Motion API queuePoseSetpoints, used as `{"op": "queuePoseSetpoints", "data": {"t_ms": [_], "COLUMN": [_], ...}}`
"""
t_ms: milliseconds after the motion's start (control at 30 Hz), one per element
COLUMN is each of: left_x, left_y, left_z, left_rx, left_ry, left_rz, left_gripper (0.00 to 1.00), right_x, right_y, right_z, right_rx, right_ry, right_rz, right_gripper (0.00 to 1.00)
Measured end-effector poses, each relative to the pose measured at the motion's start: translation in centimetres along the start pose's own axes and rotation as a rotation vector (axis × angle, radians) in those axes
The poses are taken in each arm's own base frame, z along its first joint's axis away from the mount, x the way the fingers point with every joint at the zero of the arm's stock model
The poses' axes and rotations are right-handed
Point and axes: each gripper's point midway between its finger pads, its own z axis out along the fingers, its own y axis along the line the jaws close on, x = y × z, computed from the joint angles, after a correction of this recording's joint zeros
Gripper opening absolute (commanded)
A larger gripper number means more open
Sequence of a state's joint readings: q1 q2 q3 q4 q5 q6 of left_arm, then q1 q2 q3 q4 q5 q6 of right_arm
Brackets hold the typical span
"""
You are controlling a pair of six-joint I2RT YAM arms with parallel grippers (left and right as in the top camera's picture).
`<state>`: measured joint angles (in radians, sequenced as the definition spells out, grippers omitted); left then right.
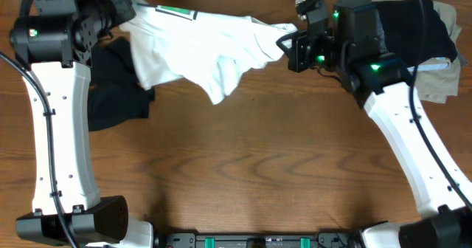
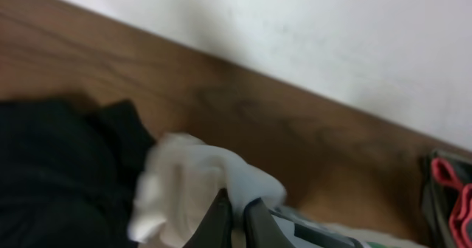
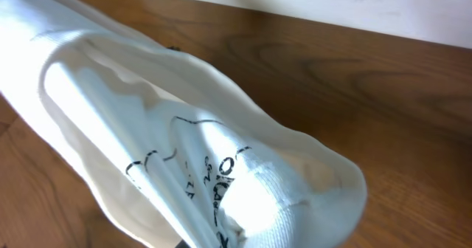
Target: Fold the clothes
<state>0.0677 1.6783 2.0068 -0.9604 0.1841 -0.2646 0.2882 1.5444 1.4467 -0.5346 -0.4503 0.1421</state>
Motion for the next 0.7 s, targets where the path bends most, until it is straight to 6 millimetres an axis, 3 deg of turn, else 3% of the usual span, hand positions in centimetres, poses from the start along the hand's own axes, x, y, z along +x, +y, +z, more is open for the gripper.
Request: {"op": "queuePoseSetpoints", "data": {"t_ms": [200, 333, 467, 500, 700], "left_x": [2.5, 3.8, 4.0, 3.9, 3.7], "left_y": [0.7, 0.1, 0.2, 0.2, -0.9], "left_z": [2.0, 3.4, 4.1, 4.2, 4.4], "left_rx": [-0.026, -0.025, -0.052, -0.059, -0.05], "left_ry": [0.116, 0.167, 0.17, 0.164, 0.146], "left_rz": [0.036, 0.108, 0.163, 0.173, 0.211], "left_gripper": [0.07, 0.12, 0.17, 0.24, 0.27], "right_x": [-0.8, -1.3, -2.0, -2.3, -3.4], "right_y": [1.2, 1.5, 0.2, -0.2, 0.3], "right_z": [-2.4, -4.2, -7.1, -8.3, -13.3], "right_rx": [-0.001, 0.03, 0.153, 0.193, 0.293], "right_ry": [-0.036, -0.065, -0.116, -0.138, -0.242], "right_rz": [-0.035, -0.046, -0.044, -0.044, -0.065], "right_gripper": [0.01, 0.01, 0.01, 0.01, 0.01]}}
